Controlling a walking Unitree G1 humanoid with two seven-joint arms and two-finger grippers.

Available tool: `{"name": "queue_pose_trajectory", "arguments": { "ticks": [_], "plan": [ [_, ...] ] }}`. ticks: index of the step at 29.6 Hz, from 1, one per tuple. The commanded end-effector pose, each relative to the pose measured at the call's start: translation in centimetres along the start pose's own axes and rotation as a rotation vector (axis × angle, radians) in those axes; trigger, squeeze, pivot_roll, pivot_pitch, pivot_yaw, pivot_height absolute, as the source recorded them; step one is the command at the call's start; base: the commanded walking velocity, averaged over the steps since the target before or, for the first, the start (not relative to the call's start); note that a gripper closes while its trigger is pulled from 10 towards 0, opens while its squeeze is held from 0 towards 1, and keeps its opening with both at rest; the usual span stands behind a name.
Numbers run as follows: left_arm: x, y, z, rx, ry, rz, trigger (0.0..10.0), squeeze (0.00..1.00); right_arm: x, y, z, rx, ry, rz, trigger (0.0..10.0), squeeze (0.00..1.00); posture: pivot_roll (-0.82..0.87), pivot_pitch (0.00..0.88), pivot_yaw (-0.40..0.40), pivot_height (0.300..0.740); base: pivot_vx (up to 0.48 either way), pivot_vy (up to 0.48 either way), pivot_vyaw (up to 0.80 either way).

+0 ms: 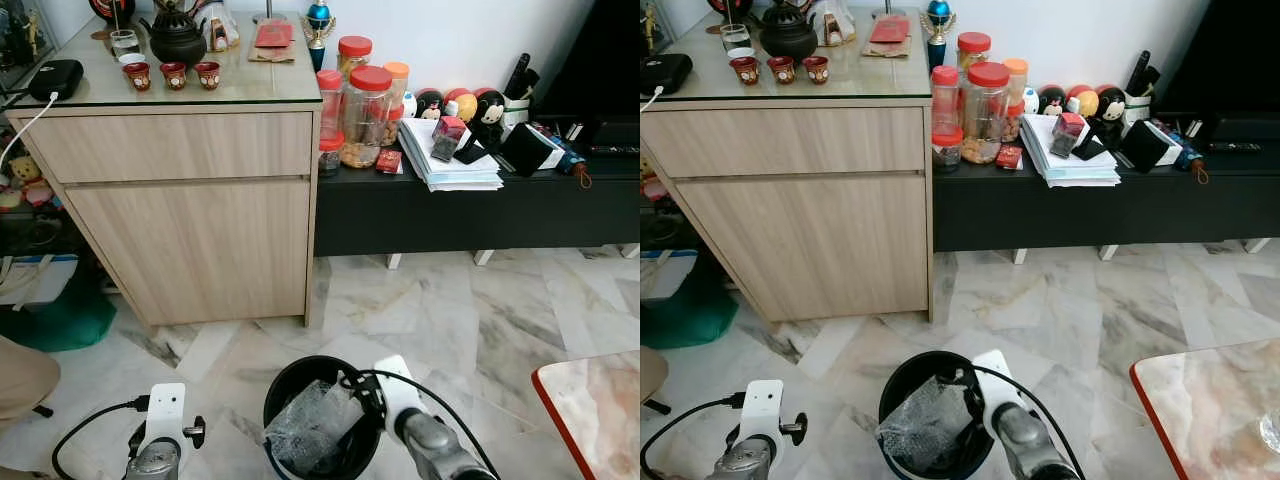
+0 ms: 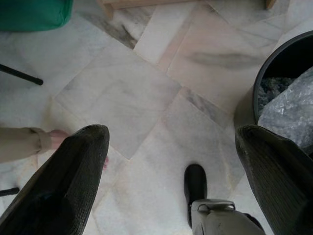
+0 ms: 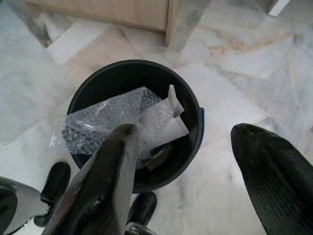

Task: Picking trash to rubbish bin

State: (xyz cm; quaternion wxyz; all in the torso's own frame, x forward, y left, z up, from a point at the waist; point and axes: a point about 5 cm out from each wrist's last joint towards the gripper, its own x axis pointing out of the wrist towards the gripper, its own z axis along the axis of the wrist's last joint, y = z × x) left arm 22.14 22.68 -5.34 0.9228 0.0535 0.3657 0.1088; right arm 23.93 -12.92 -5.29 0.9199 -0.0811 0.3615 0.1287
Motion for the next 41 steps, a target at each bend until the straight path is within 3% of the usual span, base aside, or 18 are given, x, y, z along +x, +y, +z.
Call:
{"name": "queue_pose_trajectory", "arguments": {
  "ticks": [1,2,3,8,13,41],
  "plan": [
    [-0.1,0.2,-0.7,-0.018,0.030,0.013,10.0,0.00,-0.6,-0.7,-2.1,0.059,0.059,-0.038,10.0,0.00,0.09,0.065,-0.073,0.740,0.000,0.000,0.00],
    [-0.2,0.3,-1.0,-0.026,0.038,0.016,10.0,0.00,-1.2,-1.4,-3.8,0.125,0.100,-0.083,10.0,0.00,0.09,0.063,-0.070,0.740,0.000,0.000,0.00],
    [-0.2,0.3,-1.0,-0.026,0.038,0.016,10.0,0.00,-1.2,-1.4,-3.8,0.125,0.100,-0.083,10.0,0.00,0.09,0.063,-0.070,0.740,0.000,0.000,0.00],
    [-0.3,0.7,-1.4,-0.045,0.047,0.033,10.0,0.00,-2.2,-3.0,-6.0,0.312,0.147,-0.205,10.0,0.00,0.08,0.047,-0.062,0.740,0.000,0.000,0.00],
    [-0.4,1.1,-1.8,-0.047,0.055,0.047,10.0,0.00,-2.8,-3.6,-7.1,0.394,0.169,-0.271,10.0,0.00,0.06,0.030,-0.045,0.740,0.000,0.000,0.00],
    [-0.8,2.4,-2.9,-0.055,0.101,0.100,10.0,0.00,-2.1,-2.3,-6.1,0.421,0.136,-0.221,10.0,0.00,0.07,0.000,-0.026,0.740,0.000,0.000,0.00]
  ]
}}
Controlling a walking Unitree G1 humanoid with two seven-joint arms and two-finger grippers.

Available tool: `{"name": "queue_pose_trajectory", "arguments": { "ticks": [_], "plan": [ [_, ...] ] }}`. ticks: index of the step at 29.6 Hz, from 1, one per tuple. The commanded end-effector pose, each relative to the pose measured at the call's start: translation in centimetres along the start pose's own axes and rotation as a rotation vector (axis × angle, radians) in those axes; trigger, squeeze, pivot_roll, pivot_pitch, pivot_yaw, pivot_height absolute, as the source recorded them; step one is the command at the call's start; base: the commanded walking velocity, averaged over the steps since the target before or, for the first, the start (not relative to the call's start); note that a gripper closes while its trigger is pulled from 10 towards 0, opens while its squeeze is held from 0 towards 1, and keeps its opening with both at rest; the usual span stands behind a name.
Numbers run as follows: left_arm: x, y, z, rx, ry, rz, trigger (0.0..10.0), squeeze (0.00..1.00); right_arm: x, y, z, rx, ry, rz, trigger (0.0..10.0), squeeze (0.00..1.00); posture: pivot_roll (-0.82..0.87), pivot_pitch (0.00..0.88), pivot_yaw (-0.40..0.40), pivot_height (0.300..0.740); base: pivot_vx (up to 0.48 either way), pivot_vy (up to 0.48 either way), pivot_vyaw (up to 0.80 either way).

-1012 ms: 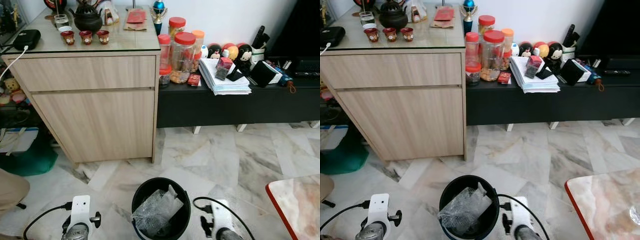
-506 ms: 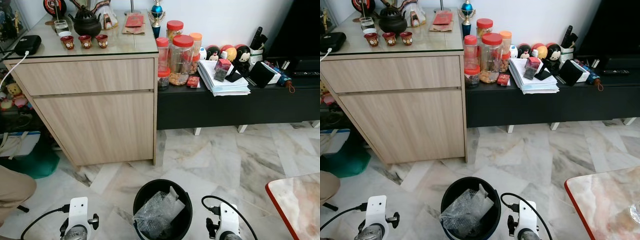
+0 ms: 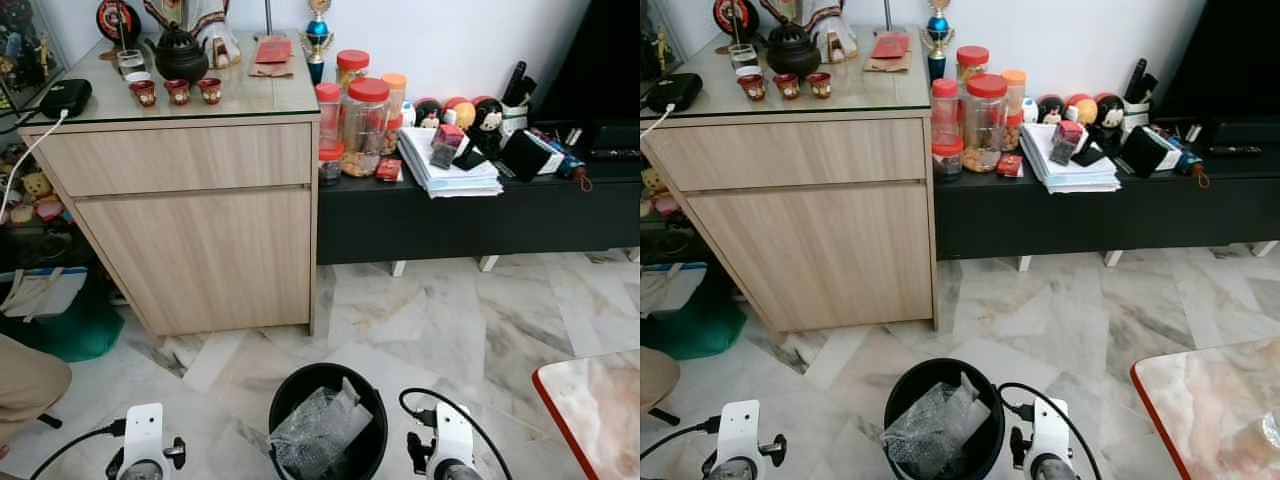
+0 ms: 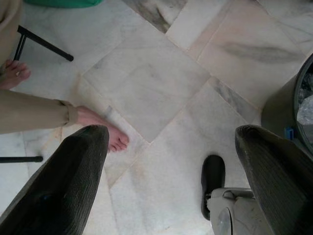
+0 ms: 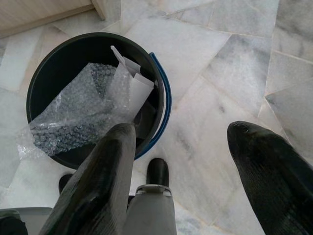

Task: Picking trash to rubbish bin

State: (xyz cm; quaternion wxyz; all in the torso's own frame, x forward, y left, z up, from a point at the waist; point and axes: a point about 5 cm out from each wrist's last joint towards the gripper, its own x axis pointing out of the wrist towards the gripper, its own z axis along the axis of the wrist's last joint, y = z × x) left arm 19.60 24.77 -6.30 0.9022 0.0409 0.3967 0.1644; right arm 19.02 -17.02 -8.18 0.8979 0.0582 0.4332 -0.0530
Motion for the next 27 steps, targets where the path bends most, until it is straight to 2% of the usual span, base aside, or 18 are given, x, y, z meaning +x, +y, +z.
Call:
{"name": "queue_pose_trajectory", "arguments": {
  "ticks": [1,11,27],
  "plan": [
    [-0.06,0.13,-0.40,0.001,0.019,0.005,10.0,0.00,0.02,0.09,0.08,0.015,-0.003,-0.001,10.0,0.00,0.07,0.000,-0.026,0.740,0.000,0.000,0.00],
    [0.01,0.27,-0.16,0.010,0.014,0.001,10.0,0.00,0.00,0.36,-0.11,0.009,0.003,0.006,10.0,0.00,0.06,0.000,-0.012,0.740,0.000,0.000,0.00],
    [0.05,0.15,0.04,0.011,0.008,-0.007,10.0,0.00,0.03,0.61,-0.01,-0.001,0.001,0.015,10.0,0.00,0.06,0.000,-0.010,0.740,-0.277,0.000,0.00]
  ]
}}
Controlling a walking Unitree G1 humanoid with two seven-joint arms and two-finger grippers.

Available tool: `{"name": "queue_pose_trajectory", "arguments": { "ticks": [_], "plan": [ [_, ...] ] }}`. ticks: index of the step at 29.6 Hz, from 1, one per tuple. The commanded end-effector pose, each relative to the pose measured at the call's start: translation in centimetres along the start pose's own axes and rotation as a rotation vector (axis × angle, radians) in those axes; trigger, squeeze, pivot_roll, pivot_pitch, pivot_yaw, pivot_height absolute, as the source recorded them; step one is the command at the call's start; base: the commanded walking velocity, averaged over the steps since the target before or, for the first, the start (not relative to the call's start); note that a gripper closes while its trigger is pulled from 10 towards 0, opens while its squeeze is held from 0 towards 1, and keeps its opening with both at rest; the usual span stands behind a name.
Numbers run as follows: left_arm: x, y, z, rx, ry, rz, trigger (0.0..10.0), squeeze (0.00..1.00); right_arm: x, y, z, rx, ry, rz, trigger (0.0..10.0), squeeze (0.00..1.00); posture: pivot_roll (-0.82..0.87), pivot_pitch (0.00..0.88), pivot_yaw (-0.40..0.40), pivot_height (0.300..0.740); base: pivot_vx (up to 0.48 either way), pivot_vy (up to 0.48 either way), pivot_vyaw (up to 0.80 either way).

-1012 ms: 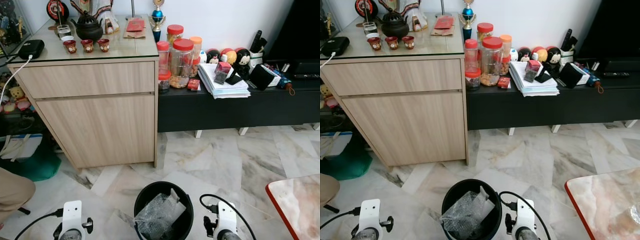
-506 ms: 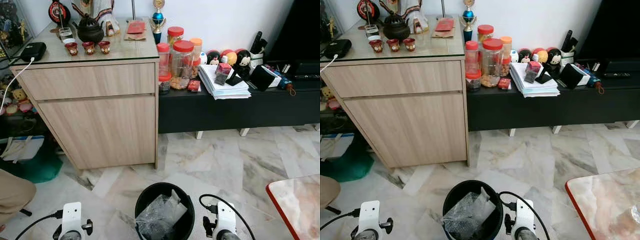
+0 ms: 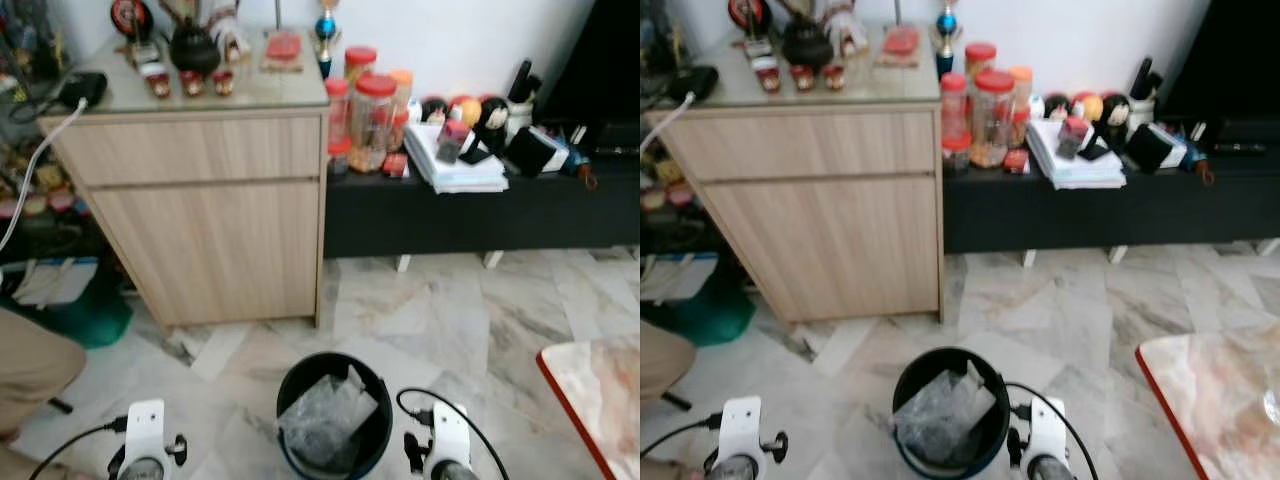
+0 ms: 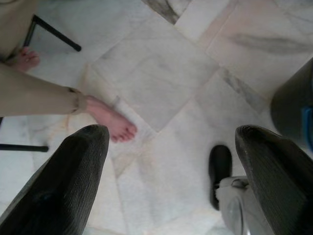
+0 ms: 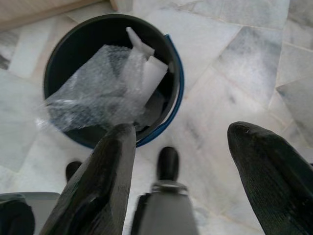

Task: Picking trash to rubbish bin

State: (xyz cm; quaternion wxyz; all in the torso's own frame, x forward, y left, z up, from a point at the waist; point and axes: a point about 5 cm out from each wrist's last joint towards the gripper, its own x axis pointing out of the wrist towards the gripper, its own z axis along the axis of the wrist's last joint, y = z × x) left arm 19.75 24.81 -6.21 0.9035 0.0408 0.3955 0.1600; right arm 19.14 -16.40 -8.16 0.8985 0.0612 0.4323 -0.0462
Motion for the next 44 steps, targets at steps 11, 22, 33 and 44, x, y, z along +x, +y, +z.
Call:
{"name": "queue_pose_trajectory", "arguments": {
  "ticks": [11,22,33,44],
  "plan": [
    [0.01,0.08,-0.11,-0.001,0.013,0.002,10.0,0.00,0.01,0.05,-0.02,-0.008,0.004,0.004,10.0,0.00,0.07,0.000,-0.016,0.740,-0.279,0.000,0.00],
    [-0.01,-0.16,-0.14,0.001,0.014,0.000,10.0,0.00,0.02,0.04,0.07,-0.016,0.002,0.008,10.0,0.00,0.06,0.000,-0.020,0.740,-0.074,0.000,0.00],
    [0.00,-0.23,-0.06,-0.002,0.010,0.001,10.0,0.00,0.04,0.07,0.18,-0.011,-0.005,0.009,10.0,0.00,0.06,0.000,-0.026,0.740,0.000,0.000,0.00],
    [-0.04,-0.27,-0.20,-0.008,0.013,0.003,10.0,0.00,0.03,0.13,0.16,-0.004,-0.007,0.006,10.0,0.00,0.06,0.000,-0.025,0.740,0.000,0.000,0.00]
  ]
}}
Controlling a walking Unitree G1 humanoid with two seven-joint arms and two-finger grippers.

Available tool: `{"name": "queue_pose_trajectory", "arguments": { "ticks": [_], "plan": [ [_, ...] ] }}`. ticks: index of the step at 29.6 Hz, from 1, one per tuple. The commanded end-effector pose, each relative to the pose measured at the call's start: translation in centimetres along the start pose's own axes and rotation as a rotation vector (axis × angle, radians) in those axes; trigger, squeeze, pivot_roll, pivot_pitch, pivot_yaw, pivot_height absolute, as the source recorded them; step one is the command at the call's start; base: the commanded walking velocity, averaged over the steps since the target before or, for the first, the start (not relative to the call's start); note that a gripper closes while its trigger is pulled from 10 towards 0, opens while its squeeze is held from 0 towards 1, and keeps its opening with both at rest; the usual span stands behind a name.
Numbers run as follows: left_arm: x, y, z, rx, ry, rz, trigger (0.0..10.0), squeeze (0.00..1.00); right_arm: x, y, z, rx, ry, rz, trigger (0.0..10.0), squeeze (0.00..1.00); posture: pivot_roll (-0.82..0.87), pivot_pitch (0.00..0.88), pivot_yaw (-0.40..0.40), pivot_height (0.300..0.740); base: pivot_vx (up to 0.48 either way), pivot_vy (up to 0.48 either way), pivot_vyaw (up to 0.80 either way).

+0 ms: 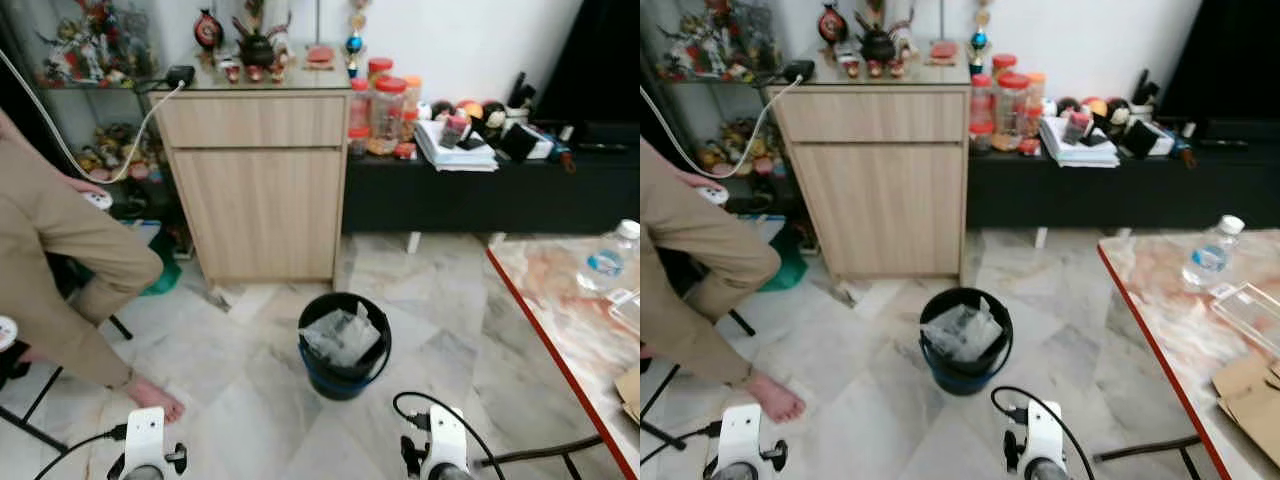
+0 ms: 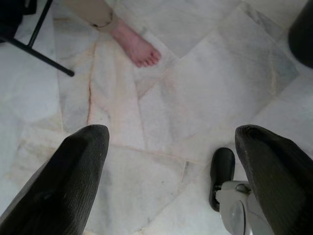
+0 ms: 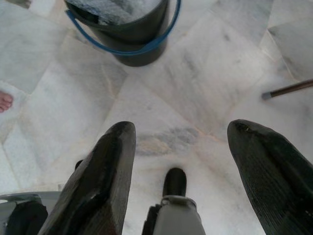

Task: Picking trash to rubbish bin

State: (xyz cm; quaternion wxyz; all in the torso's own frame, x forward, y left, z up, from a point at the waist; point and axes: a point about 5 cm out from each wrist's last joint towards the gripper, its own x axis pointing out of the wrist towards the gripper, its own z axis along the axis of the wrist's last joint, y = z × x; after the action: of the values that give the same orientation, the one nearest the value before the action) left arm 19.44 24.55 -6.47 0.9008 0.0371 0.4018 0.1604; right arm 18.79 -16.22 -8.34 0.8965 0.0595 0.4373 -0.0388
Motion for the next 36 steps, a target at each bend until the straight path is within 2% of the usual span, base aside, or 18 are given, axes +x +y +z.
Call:
{"name": "queue_pose_trajectory", "arguments": {
  "ticks": [1,7,36],
  "plan": [
    [0.06,-0.05,0.23,-0.002,-0.002,0.005,10.0,0.00,0.11,0.01,0.59,0.007,-0.019,-0.005,10.0,0.00,0.06,0.000,-0.025,0.740,0.000,0.000,0.00],
    [0.08,-0.01,0.30,-0.001,-0.003,0.006,10.0,0.00,0.11,0.11,0.41,0.003,0.000,-0.002,10.0,0.00,0.06,0.000,-0.020,0.740,0.000,0.000,-0.08],
    [0.12,-0.24,0.52,0.002,-0.005,0.006,10.0,0.00,0.11,0.43,0.13,-0.024,0.025,0.015,10.0,0.00,0.06,0.000,-0.023,0.740,0.000,0.000,-0.75]
  ]
}}
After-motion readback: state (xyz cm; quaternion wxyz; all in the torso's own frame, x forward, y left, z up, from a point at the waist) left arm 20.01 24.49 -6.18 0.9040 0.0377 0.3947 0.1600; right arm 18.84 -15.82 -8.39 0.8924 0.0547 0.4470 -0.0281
